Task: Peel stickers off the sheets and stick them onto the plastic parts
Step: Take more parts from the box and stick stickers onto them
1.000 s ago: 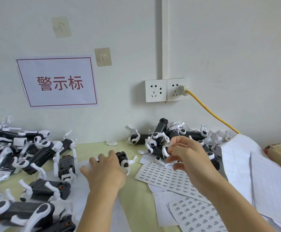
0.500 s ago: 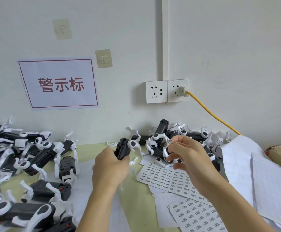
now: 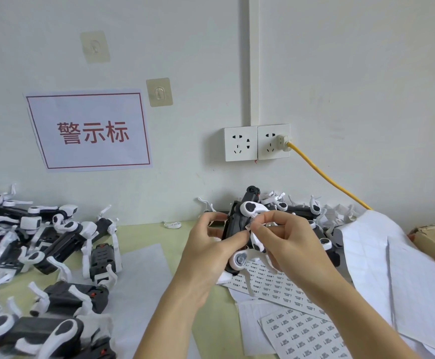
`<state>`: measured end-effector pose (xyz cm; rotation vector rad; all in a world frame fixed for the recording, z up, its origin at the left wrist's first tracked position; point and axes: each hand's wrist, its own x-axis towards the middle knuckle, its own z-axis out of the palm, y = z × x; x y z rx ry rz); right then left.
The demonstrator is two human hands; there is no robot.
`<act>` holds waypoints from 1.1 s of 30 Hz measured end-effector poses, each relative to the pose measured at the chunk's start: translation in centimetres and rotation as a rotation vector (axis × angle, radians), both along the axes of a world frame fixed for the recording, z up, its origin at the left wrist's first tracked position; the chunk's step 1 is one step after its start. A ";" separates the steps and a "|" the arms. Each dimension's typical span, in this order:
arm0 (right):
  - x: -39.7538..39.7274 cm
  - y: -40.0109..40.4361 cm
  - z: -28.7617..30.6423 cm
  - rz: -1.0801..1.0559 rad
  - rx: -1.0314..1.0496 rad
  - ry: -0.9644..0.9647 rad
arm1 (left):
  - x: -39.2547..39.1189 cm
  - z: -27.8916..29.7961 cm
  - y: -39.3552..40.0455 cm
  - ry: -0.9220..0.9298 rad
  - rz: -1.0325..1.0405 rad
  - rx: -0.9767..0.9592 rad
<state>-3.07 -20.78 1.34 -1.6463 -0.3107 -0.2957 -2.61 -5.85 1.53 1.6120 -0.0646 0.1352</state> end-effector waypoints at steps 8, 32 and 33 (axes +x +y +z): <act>-0.3 -0.2 0.3 -0.040 -0.056 -0.054 | -0.2 0.0 -0.1 -0.143 -0.071 0.057; -0.2 0.1 0.1 -0.125 -0.198 -0.190 | 0.3 -0.4 0.1 -0.181 -0.151 0.069; -0.2 0.1 0.1 -0.129 -0.207 -0.202 | 0.2 -0.4 0.1 -0.182 -0.151 0.066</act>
